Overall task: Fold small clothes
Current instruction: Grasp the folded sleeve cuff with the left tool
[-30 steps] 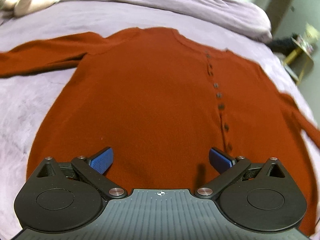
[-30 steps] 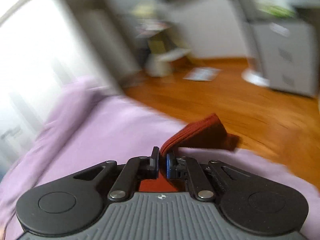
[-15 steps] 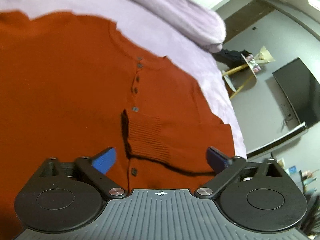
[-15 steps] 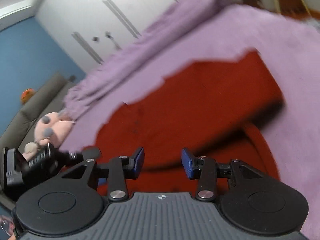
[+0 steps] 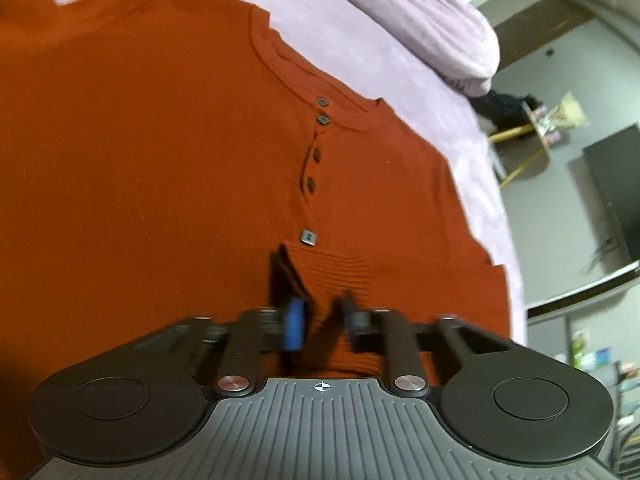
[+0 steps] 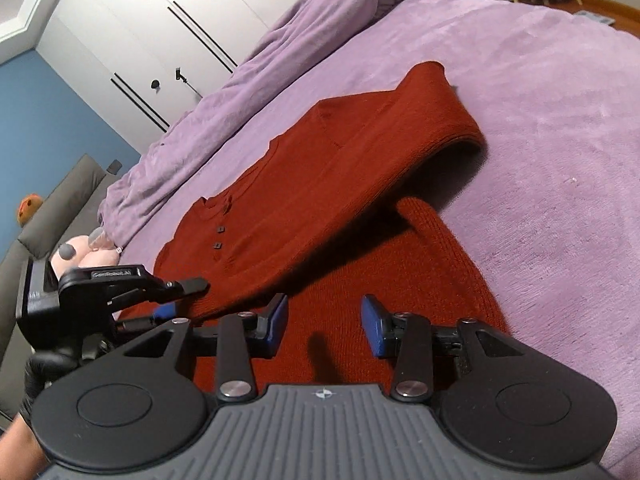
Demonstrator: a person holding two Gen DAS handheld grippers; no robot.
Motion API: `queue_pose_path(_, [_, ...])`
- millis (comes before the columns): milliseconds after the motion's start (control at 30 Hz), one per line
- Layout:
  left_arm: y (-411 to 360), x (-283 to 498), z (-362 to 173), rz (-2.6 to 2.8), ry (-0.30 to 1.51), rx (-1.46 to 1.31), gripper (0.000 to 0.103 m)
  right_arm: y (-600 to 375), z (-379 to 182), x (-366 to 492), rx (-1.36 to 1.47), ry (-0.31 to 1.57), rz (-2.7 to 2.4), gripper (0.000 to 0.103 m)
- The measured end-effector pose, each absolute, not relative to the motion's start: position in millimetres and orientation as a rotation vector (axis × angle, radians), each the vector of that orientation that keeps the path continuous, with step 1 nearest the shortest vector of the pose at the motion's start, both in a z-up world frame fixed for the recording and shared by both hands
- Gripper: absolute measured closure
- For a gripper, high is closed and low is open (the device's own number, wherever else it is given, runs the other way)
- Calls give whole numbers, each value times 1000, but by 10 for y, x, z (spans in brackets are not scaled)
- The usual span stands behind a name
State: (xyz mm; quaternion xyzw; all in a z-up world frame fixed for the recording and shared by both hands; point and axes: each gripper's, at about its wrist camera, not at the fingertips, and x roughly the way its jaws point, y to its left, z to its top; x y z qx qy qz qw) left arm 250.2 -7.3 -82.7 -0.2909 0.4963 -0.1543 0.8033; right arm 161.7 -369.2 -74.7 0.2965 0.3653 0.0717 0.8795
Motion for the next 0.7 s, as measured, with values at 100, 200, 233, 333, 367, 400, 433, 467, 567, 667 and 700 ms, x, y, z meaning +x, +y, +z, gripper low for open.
queue_pose_path(100, [-75,2546,-762,-353,1056,-607,97,-3715,-726,1577,598,763,151,63])
queue_pose_path(200, [-123,2586,-603,-370,1004,-534,97,-3706,-722,1579,586,766,148,63])
queue_pose_path(233, [-126,2597,-533,-373,983,-511,97,-3707,-715,1586,583,768,146,63])
queue_pose_path(333, [-42,2615,-293,-360,884,-443,97,-3717,-711,1574,567,769,140,63])
queue_pose_path(367, [14,2617,-223,-348,853,-415,97,-3725,-714,1572,563,770,137,63])
queue_pose_path(400, [68,2628,-177,-330,829,-384,97,-3729,-709,1573,560,769,132,63])
queue_pose_path(433, [136,2649,-151,-304,813,-353,97,-3735,-704,1575,556,768,124,63])
queue_pose_path(467, [214,2675,-147,-272,809,-333,97,-3747,-698,1581,551,768,112,63])
queue_pose_path(567, [450,2772,-253,-165,829,-296,97,-3769,-674,1613,550,764,80,63])
queue_pose_path(667, [581,2865,-426,-122,872,-300,97,-3796,-643,1658,573,768,63,61])
queue_pose_path(700, [652,2867,-492,-134,885,-330,97,-3804,-614,1679,583,760,66,58])
